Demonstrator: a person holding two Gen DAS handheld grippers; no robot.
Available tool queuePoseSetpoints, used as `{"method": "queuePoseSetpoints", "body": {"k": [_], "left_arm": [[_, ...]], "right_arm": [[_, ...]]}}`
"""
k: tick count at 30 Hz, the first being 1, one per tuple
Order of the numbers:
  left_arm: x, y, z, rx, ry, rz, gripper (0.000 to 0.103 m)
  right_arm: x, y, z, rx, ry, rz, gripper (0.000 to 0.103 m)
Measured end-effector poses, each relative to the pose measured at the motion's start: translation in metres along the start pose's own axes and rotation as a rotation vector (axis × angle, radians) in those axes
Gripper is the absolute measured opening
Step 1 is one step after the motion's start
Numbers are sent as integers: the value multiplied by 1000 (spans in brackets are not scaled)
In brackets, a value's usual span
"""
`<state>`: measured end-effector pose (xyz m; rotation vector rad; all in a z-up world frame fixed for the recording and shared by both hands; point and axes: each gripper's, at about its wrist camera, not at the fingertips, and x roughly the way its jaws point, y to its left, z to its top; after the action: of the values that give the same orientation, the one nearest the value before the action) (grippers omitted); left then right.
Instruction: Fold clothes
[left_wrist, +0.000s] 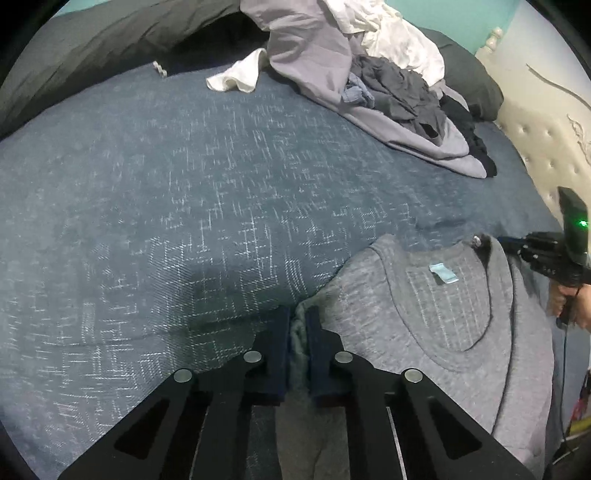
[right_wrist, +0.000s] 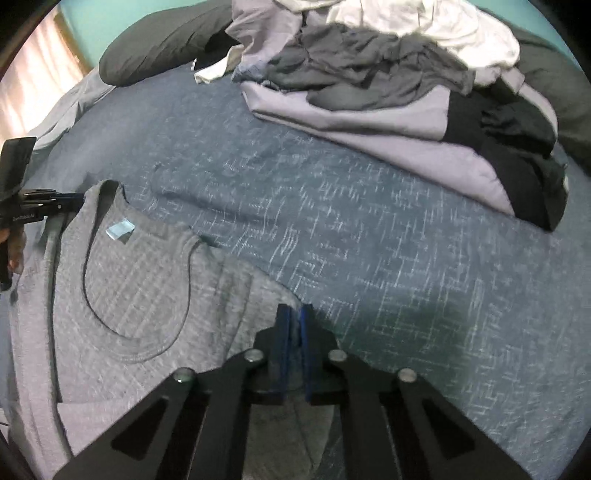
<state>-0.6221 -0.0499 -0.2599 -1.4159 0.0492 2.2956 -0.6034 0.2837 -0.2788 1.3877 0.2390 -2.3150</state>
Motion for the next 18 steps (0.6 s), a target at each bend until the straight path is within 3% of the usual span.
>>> {"method": "queuePoseSetpoints", "body": {"k": [3, 6, 11, 18], "left_arm": [[-13, 3, 5, -3, -43, 40, 7], [-13, 7, 9, -4, -36, 66, 7], [6, 11, 7, -18, 2, 90, 7], [16, 16, 6, -38, 20, 62, 8]], "right_arm": [[-19, 1, 2, -10, -78, -42, 3], [-32, -2, 6, -24, -115, -71, 3], [-20, -3, 5, -41, -80, -136, 2], [14, -11, -1, 30, -35, -132, 3]]}}
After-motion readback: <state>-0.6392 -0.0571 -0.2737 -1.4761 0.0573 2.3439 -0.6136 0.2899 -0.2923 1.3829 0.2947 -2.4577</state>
